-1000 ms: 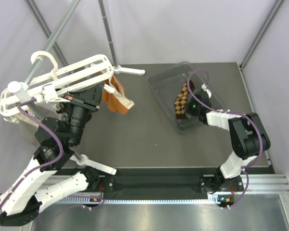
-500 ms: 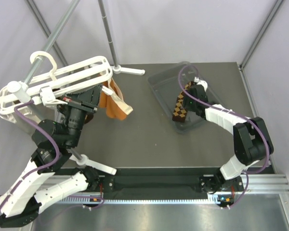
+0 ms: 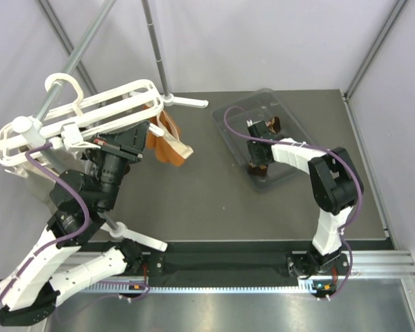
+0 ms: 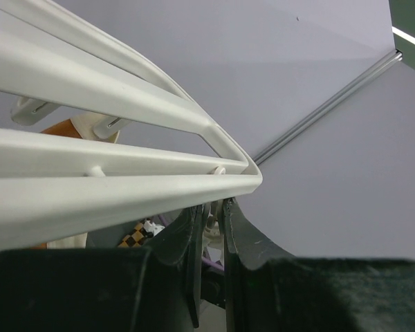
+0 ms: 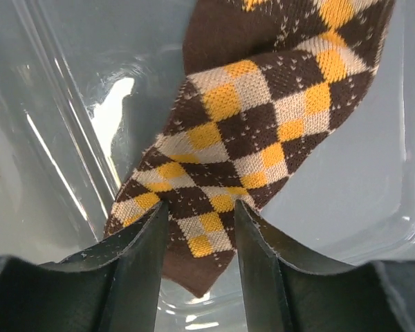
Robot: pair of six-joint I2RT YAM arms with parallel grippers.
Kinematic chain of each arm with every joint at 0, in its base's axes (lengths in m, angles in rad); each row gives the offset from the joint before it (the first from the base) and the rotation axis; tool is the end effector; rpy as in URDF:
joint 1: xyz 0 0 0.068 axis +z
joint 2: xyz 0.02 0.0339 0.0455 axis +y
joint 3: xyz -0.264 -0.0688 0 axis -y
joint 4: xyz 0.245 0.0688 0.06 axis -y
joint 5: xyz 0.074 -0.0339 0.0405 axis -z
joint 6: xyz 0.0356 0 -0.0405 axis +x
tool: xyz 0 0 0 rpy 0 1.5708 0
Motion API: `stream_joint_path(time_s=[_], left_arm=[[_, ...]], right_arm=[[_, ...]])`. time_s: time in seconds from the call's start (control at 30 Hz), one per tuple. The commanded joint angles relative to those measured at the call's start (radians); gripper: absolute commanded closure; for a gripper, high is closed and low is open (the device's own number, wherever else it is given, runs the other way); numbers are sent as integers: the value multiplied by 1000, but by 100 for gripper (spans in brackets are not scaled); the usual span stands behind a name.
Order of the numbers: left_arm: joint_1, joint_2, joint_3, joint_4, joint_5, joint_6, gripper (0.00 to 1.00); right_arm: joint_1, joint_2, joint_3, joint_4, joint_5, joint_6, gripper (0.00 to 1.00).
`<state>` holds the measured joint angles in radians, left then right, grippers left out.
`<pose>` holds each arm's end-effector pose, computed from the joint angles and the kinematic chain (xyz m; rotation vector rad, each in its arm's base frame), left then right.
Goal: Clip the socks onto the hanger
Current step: Place the sock in the bin, then pick up the sock from the bin.
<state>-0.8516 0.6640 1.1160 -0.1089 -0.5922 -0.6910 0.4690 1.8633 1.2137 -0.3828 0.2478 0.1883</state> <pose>0.0833 -0.0650 0.4720 -0.4349 1.2770 -0.9538 0.3457 0.1654 0.1727 -0.2704 2.5414 -0.0736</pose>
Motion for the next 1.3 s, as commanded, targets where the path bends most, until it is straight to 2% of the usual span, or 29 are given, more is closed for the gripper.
stream_joint_path(time_s=[0.0, 0.3, 0.4, 0.43, 0.53, 0.63, 0.73, 0.9, 1.07, 1.27], left_arm=[[-4, 25, -1, -8, 38, -12, 100], [-4, 14, 1, -20, 20, -1, 100], [-4, 11, -4, -25, 15, -2, 100], [-4, 13, -5, -23, 14, -7, 100], [-4, 17, -4, -25, 23, -7, 100], [-4, 19, -7, -21, 25, -15, 100], [-4, 22, -7, -20, 26, -16, 100], [-4, 16, -7, -21, 25, -25, 100], [-4, 9, -7, -25, 20, -30, 100], [-4, 11, -7, -26, 23, -30, 100]], right_arm=[[2, 14, 64, -51, 45, -53, 56], [0, 163, 133, -80, -12, -23, 55], [-4, 172, 126, -71, -37, -3, 63], [-7, 168, 113, -64, -48, 3, 70], [-26, 126, 78, -12, -74, 28, 84], [-41, 90, 70, 4, -91, 42, 92], [-58, 36, 49, 28, -96, 77, 100], [-111, -153, -34, 148, -201, 181, 100], [-151, -367, -140, 242, -294, 367, 100], [-124, -513, -167, 318, -430, 540, 100]])
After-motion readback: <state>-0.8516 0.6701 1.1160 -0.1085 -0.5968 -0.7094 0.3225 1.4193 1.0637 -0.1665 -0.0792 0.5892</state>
